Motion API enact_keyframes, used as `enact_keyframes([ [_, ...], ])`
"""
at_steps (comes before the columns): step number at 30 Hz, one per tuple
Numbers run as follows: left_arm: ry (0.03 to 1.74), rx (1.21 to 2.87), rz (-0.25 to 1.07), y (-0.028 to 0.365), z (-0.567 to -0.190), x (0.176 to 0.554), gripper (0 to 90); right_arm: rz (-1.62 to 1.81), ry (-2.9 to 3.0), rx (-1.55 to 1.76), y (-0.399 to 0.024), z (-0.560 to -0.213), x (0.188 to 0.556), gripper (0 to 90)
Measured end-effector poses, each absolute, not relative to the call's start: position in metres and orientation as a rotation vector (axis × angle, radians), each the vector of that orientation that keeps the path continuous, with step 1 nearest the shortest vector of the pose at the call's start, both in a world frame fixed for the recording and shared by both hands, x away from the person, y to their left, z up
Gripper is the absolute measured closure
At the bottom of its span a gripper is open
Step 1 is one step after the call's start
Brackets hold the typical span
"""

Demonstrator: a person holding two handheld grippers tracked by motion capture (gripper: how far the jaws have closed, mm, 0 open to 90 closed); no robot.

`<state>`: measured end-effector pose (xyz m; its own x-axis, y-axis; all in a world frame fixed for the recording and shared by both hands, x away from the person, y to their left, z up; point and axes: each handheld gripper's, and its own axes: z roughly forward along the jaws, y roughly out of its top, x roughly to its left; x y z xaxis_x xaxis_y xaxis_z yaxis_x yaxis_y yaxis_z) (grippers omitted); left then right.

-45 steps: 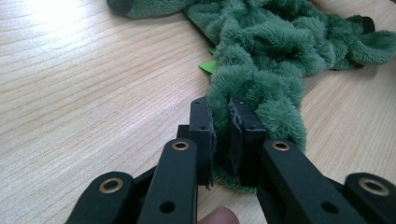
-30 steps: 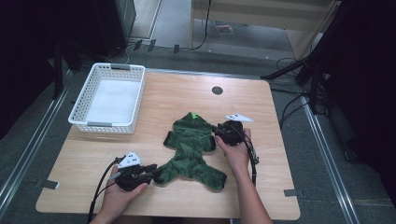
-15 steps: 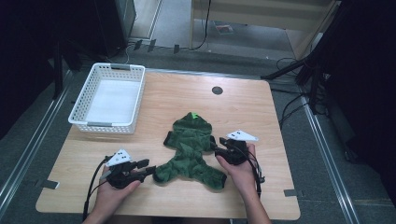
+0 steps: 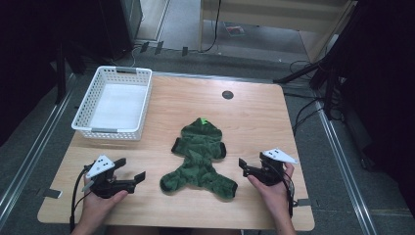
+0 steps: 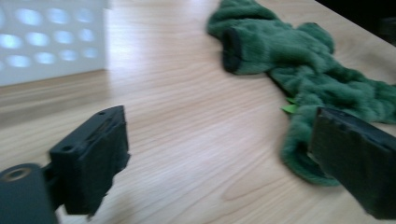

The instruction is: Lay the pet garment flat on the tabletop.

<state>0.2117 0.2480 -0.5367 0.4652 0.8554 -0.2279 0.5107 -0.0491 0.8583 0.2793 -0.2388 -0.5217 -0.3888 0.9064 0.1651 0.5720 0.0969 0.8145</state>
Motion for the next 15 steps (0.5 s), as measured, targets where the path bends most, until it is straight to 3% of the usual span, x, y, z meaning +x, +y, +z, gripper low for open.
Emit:
enact_keyframes([
  [4,1.198,1.683,0.446,0.267,-0.538,0.211,0.0,1.17,1.981,1.454,-0.255,-0.523,0.27,2.0],
  [15,1.314,1.598,0.522,0.318,-0.539,0.204,0.0,1.107,1.941,1.495,-0.287,-0.529,0.25,1.9],
])
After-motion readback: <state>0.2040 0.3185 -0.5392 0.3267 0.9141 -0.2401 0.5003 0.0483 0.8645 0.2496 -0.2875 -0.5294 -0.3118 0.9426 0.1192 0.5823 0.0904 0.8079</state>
